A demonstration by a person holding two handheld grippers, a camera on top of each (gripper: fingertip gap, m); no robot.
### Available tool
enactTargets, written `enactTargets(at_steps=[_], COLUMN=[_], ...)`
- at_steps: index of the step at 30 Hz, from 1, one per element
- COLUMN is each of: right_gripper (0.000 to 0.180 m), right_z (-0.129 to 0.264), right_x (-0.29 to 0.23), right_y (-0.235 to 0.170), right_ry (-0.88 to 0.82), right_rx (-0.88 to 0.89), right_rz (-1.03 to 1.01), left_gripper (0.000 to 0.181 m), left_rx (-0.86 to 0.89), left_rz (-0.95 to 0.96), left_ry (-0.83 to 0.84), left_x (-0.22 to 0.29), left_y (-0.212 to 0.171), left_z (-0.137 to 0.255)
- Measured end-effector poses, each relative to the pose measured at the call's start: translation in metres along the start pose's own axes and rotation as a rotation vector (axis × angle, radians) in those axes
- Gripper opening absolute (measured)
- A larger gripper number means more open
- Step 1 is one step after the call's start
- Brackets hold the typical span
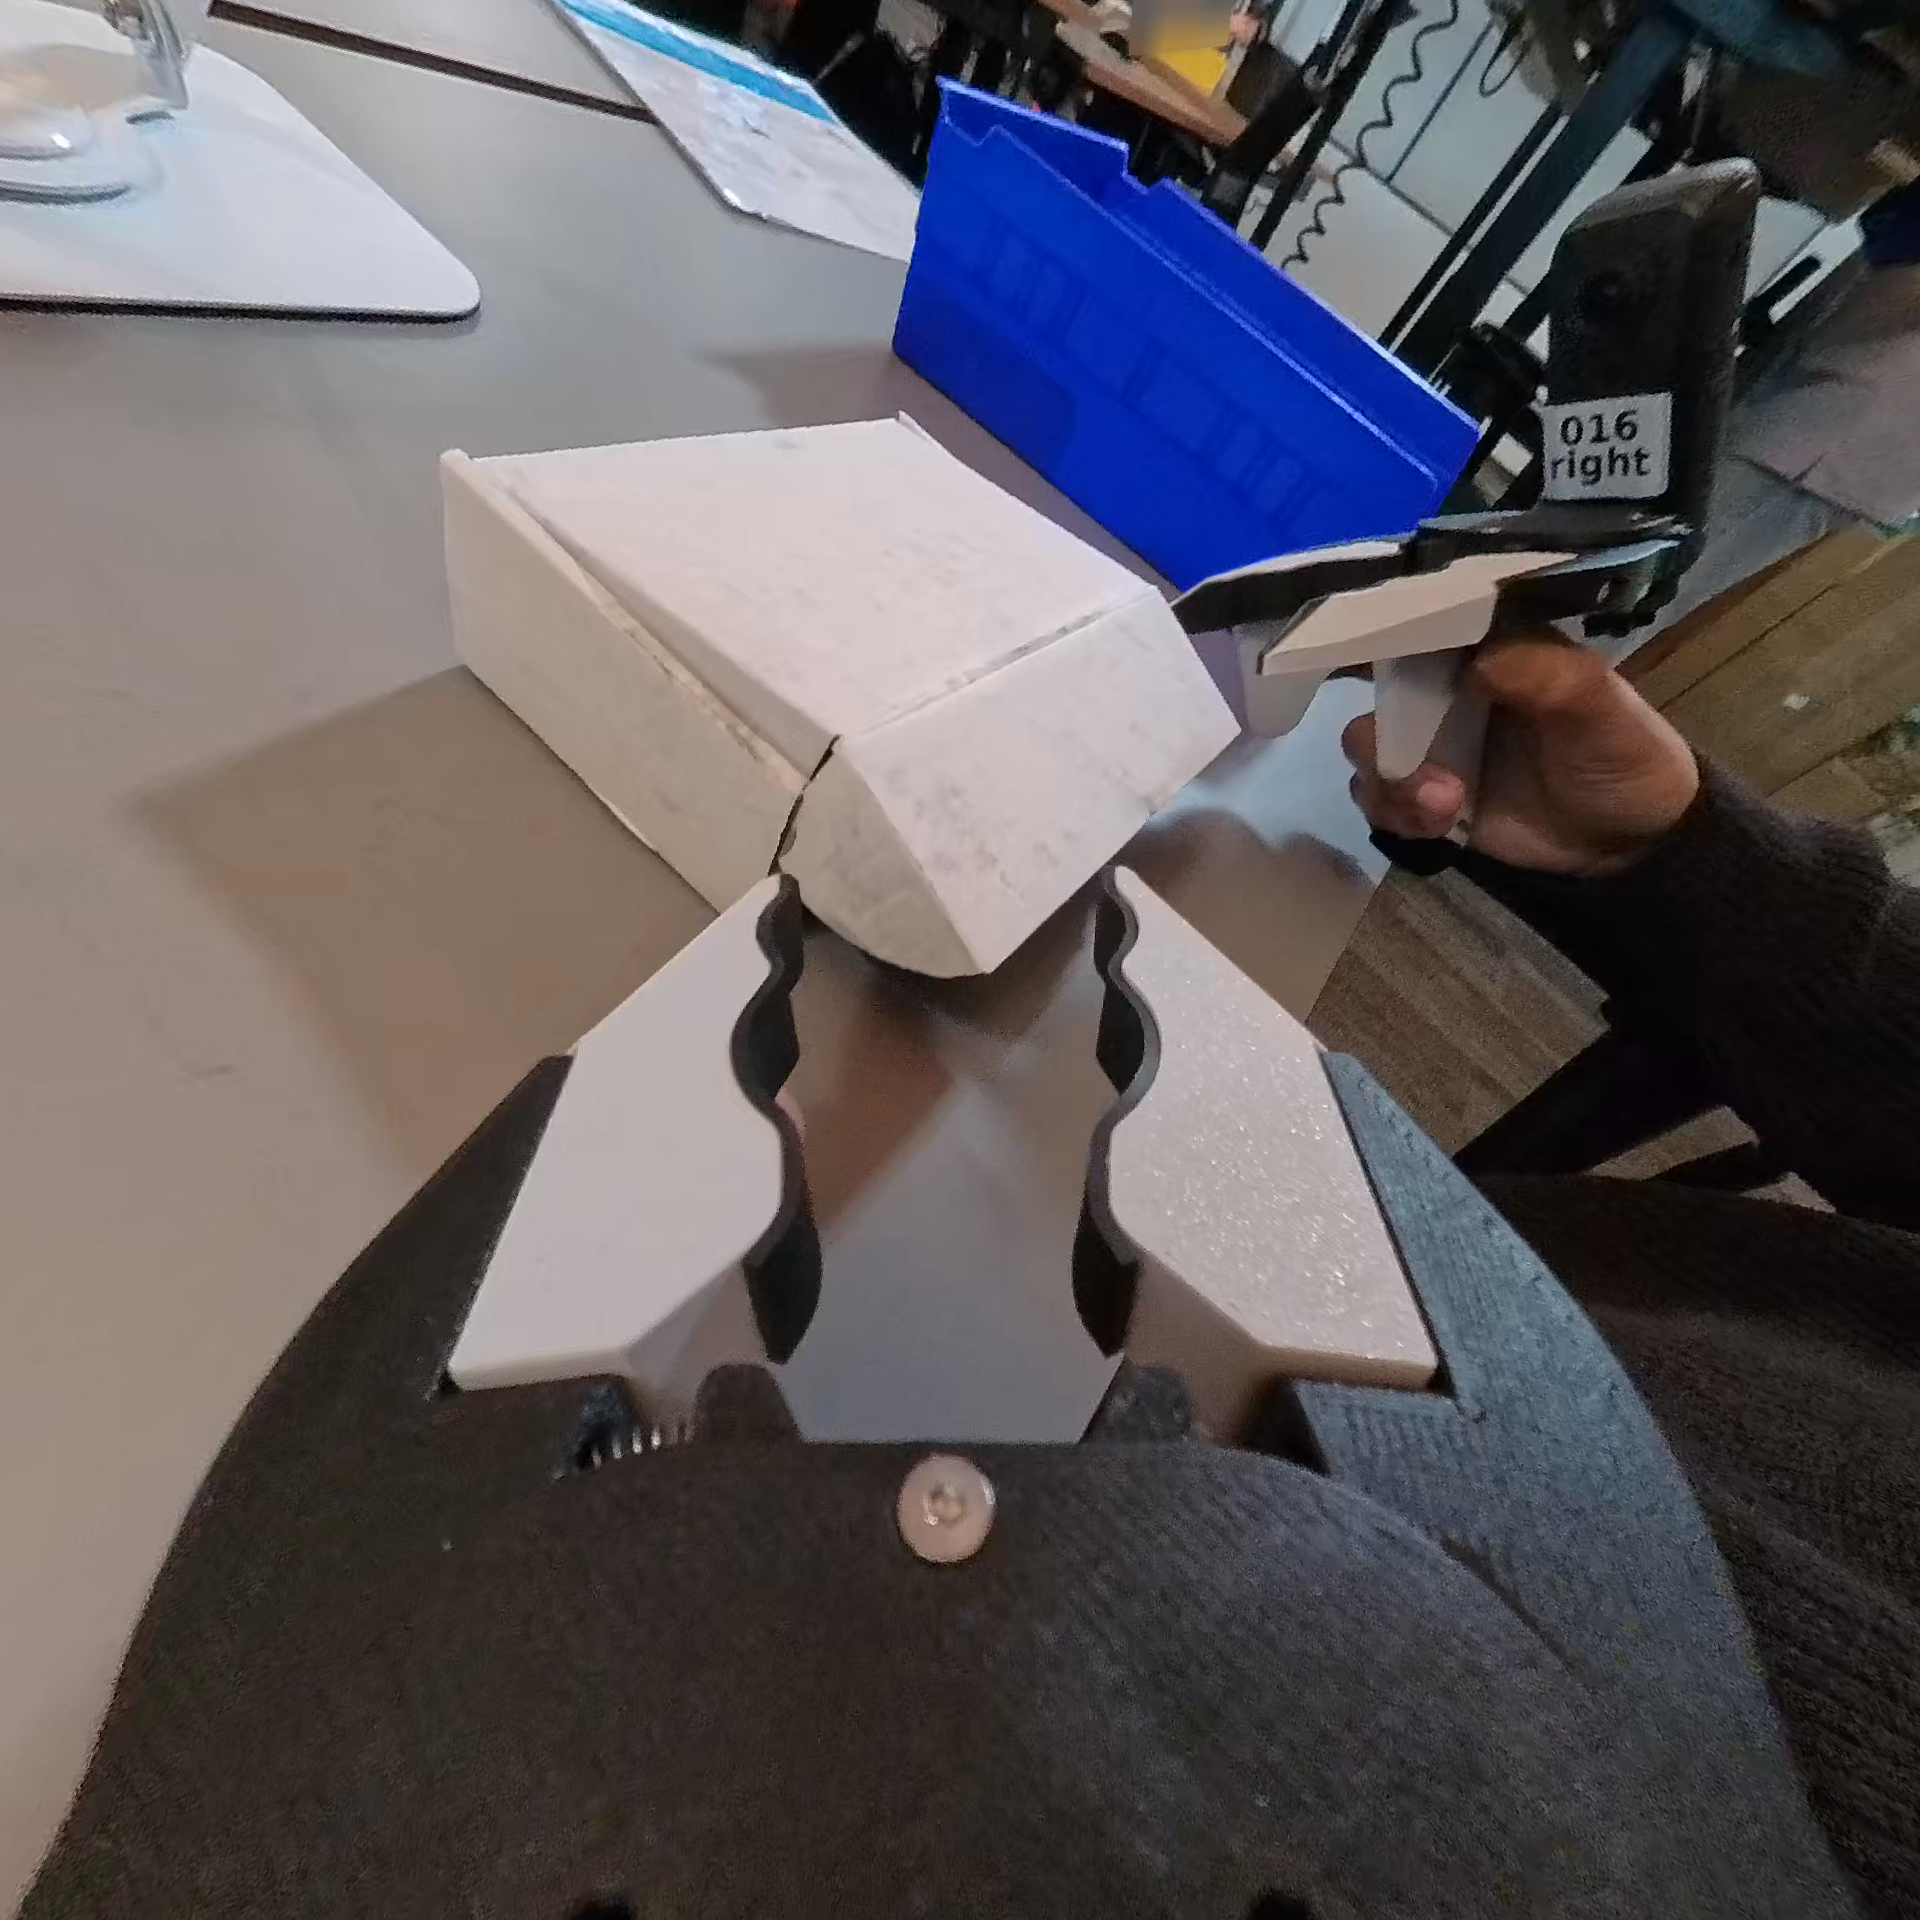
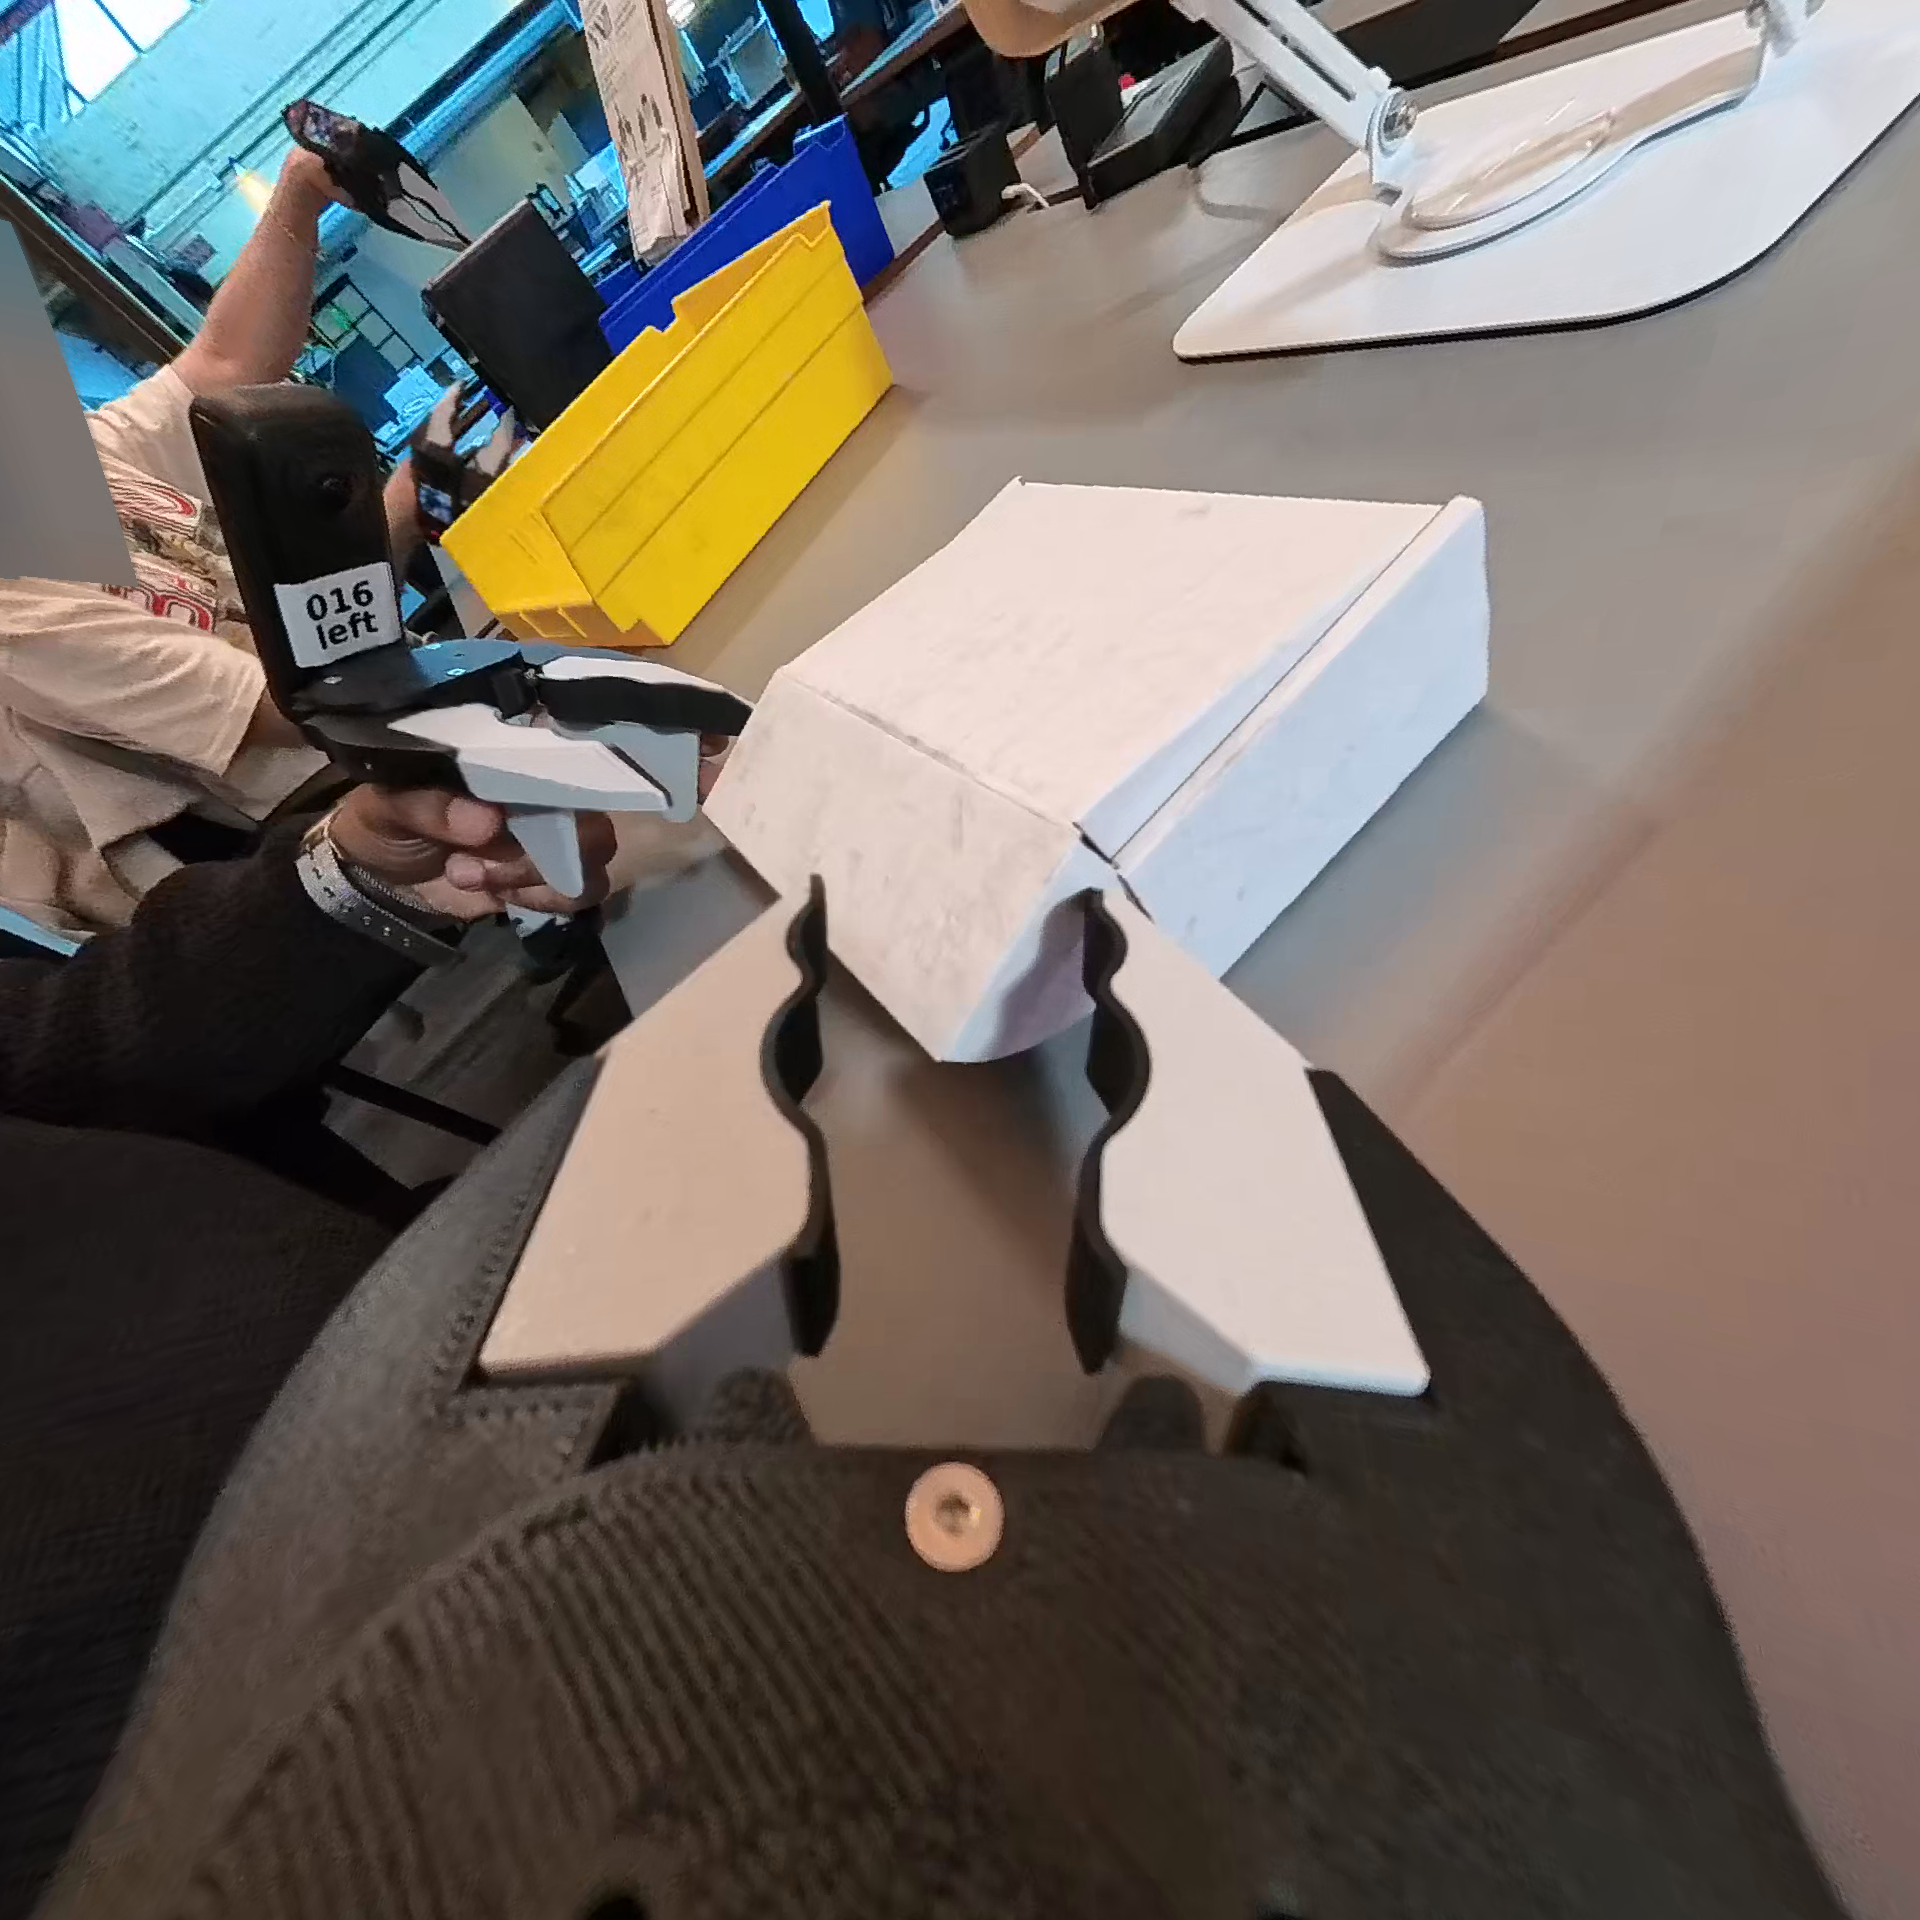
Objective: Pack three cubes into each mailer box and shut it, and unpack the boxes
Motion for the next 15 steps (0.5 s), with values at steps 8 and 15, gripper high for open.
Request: enactTargets(at_steps=[8,15], right_gripper=[0.046,0.044], right_z=[-0.0009,-0.003], right_x=[-0.0013,-0.0083], right_y=[-0.0014,-0.005], right_ry=[-0.016,-0.089], right_rx=[-0.024,-0.13], right_rz=[0.006,0.109], left_gripper=[0.049,0.047], left_rx=[-0.005,-0.014], left_rz=[0.046,0.044], left_ry=[-0.029,-0.019], left_x=[-0.0017,-0.0024], left_y=[-0.0007,-0.0016], left_z=[-0.0083,-0.0105])
Point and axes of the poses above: each gripper's, where its closed fingertips meet, z back along the fingers, y out of its top, x = y × z across the jaws, the point moved 9 cm from there along z, back along the fingers, and after that the axes turned 15 degrees about z, right-handed, at the moved point
